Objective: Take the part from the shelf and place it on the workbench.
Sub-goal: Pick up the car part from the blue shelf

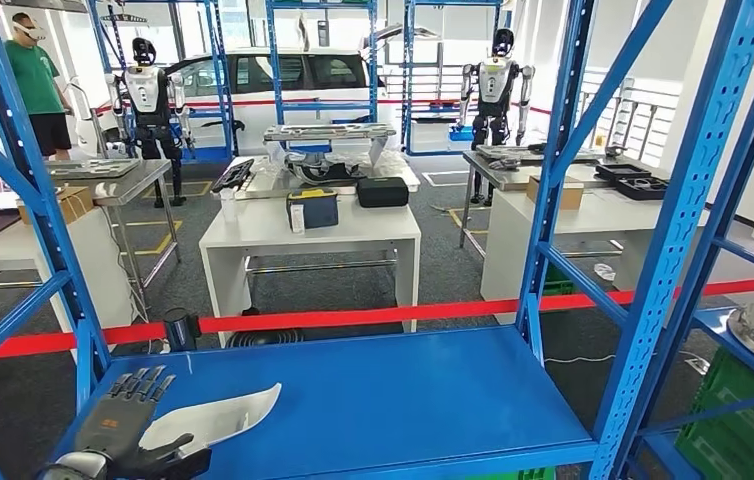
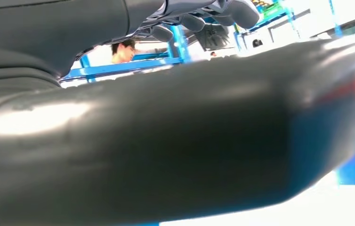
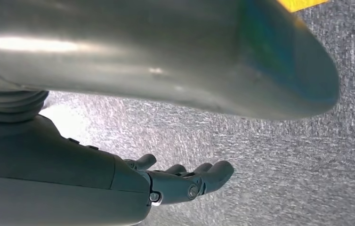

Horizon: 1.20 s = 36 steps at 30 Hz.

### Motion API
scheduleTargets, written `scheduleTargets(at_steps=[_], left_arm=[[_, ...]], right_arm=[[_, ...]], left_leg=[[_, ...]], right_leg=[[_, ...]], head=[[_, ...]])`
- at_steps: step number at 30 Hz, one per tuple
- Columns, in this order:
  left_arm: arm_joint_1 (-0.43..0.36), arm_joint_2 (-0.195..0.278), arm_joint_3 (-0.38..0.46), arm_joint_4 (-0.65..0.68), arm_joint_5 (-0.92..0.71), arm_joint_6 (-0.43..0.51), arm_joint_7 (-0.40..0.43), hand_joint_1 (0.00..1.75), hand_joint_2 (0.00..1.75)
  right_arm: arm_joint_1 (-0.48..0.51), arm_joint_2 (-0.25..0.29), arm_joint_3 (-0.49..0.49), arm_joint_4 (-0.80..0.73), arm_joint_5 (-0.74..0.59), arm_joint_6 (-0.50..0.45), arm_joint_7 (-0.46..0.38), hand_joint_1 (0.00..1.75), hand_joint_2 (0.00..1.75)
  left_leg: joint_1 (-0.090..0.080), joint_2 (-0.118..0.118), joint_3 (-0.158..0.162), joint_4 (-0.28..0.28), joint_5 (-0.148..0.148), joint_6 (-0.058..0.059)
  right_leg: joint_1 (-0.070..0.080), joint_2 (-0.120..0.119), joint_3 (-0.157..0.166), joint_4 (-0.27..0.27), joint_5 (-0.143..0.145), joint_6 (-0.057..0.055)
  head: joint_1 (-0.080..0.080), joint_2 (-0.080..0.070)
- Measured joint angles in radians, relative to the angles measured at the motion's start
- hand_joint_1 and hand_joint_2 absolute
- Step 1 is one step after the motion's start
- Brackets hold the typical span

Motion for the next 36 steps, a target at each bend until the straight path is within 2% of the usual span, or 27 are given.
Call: scheduleTargets(at_steps=[1,2,3,4,5,7,10,15,18,20,24,29,33,36], left_arm=[[0.001,-0.004,0.000,0.000,-0.001,0.002,0.000,0.00,0.00],[0.000,-0.007,0.000,0.000,-0.001,0.004,0.000,0.00,0.00],[-0.001,-0.010,0.000,-0.001,-0.003,0.006,0.000,0.00,0.00],[-0.003,-0.012,0.000,-0.002,-0.006,0.008,0.001,0.00,0.00],[-0.004,-0.013,0.000,-0.003,-0.008,0.009,0.001,0.00,0.00],[-0.006,-0.017,0.000,-0.005,-0.012,0.012,0.000,0.00,0.00],[-0.008,-0.021,0.000,-0.009,-0.005,0.013,-0.019,0.00,0.00],[-0.015,-0.021,0.006,-0.014,0.021,0.012,-0.046,0.00,0.00],[-0.015,-0.021,0.008,-0.017,0.026,0.008,-0.044,0.00,0.00],[-0.015,-0.021,0.011,-0.018,0.027,0.005,-0.038,0.00,0.00],[-0.013,-0.017,0.016,-0.018,0.034,0.006,-0.041,0.00,0.00],[-0.012,-0.016,0.017,-0.018,0.036,0.010,-0.045,0.00,0.00],[-0.001,-0.013,0.017,-0.017,0.037,0.031,-0.060,0.00,1.75],[0.049,-0.009,0.017,-0.016,0.040,0.060,-0.107,0.00,1.75]], right_arm=[[0.001,0.000,0.000,0.000,0.000,0.000,-0.002,0.00,0.00],[0.002,0.000,0.000,0.000,-0.001,0.000,-0.003,0.00,0.00],[0.001,0.002,0.000,0.000,-0.001,0.000,-0.004,0.00,0.00],[0.002,0.004,0.000,0.001,-0.002,0.000,-0.005,0.00,0.00],[0.003,0.006,0.000,0.001,-0.002,0.000,-0.006,0.00,0.00],[0.004,0.009,0.000,0.002,-0.003,-0.001,-0.007,0.00,0.00],[0.004,0.013,0.000,0.002,-0.003,0.000,-0.007,0.00,0.00],[0.005,0.018,0.000,0.002,-0.003,0.001,-0.007,0.00,0.00],[0.005,0.018,0.000,0.002,-0.003,0.001,-0.008,0.00,0.00],[0.005,0.018,0.000,0.002,-0.002,0.001,-0.009,0.00,0.00],[0.004,0.018,0.000,0.002,-0.001,0.001,-0.009,0.00,0.00],[0.005,0.018,0.000,0.002,0.000,0.001,-0.009,0.00,0.00],[0.005,0.019,0.000,0.002,0.000,0.002,-0.009,0.00,0.00],[0.005,0.019,0.000,0.002,0.003,0.008,-0.006,0.00,0.00]], left_leg=[[0.004,-0.001,0.000,0.006,-0.005,-0.006],[0.008,-0.002,0.000,0.015,-0.013,-0.013],[0.012,-0.002,-0.001,0.026,-0.022,-0.023],[0.013,-0.003,-0.004,0.039,-0.031,-0.033],[0.012,-0.003,-0.006,0.047,-0.038,-0.041],[0.010,-0.005,-0.005,0.051,-0.044,-0.053],[0.011,-0.006,0.008,0.039,-0.045,-0.062],[0.010,-0.005,0.022,0.026,-0.040,-0.052],[0.011,-0.004,0.024,0.021,-0.041,-0.051],[0.012,-0.004,0.023,0.021,-0.042,-0.055],[0.012,-0.004,0.023,0.021,-0.042,-0.071],[0.012,-0.004,0.023,0.021,-0.043,-0.072],[0.012,-0.004,0.023,0.022,-0.043,-0.072],[0.011,-0.004,0.024,0.023,-0.044,-0.071]], right_leg=[[-0.005,-0.001,0.003,-0.029,0.033,0.005],[-0.011,-0.003,0.024,-0.089,0.076,0.011],[-0.014,-0.003,0.047,-0.149,0.106,0.016],[-0.016,-0.001,0.066,-0.197,0.126,0.014],[-0.016,0.000,0.076,-0.220,0.130,0.009],[-0.013,0.005,0.077,-0.223,0.122,-0.012],[-0.016,0.007,0.084,-0.225,0.121,-0.025],[-0.015,0.013,0.087,-0.225,0.118,-0.033],[-0.010,0.012,0.087,-0.224,0.115,-0.038],[-0.008,0.011,0.087,-0.224,0.114,-0.038],[-0.008,0.011,0.089,-0.225,0.114,-0.038],[-0.008,0.010,0.090,-0.226,0.114,-0.038],[-0.008,0.010,0.093,-0.228,0.115,-0.038],[-0.009,0.009,0.099,-0.236,0.118,-0.033]], head=[[0.000,0.000],[0.000,0.000],[0.000,0.000],[0.000,0.000],[-0.001,0.000],[-0.003,0.000],[-0.003,0.000],[-0.004,0.000],[-0.003,0.000],[-0.003,0.000],[-0.003,0.000],[-0.003,0.000],[-0.003,0.000],[-0.003,0.000]])
